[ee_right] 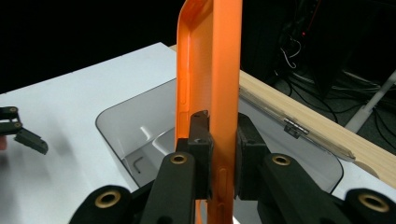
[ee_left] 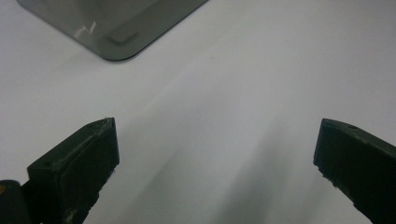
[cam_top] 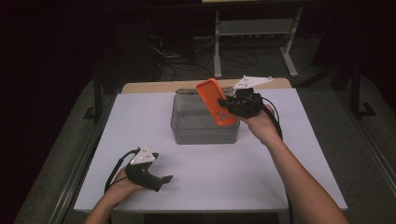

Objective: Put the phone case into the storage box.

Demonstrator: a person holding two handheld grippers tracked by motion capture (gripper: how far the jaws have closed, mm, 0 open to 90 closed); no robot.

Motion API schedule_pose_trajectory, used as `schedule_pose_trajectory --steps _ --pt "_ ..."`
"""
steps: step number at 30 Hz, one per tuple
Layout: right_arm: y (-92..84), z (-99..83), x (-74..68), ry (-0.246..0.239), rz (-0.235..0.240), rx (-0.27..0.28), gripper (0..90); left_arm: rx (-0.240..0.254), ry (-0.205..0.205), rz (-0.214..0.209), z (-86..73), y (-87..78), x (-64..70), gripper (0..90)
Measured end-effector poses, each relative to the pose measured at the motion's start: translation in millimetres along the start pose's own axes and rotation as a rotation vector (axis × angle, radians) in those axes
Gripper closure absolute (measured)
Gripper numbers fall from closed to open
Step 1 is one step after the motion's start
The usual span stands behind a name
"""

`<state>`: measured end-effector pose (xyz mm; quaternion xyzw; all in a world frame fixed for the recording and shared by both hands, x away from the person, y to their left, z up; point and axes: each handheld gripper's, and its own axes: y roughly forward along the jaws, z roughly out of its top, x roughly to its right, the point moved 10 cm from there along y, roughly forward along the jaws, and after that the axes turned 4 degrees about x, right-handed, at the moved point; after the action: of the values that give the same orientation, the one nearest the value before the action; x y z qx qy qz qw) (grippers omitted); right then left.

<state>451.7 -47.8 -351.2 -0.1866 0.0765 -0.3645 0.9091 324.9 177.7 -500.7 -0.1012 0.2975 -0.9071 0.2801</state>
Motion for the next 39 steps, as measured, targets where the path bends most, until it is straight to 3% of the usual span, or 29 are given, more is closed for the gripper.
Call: schedule_pose_trajectory --steps 18,39 --pt "21.0 -9.8 22.2 0.011 -0.058 -0.075 78.9 0.01 0.0 0.002 1.2 -0.4 -0.3 0.0" --pt "44.9 -27.1 29.0 0.002 -0.076 -0.245 78.9 0.009 -0.001 -0.006 0.6 -0.1 1.9 0.0"
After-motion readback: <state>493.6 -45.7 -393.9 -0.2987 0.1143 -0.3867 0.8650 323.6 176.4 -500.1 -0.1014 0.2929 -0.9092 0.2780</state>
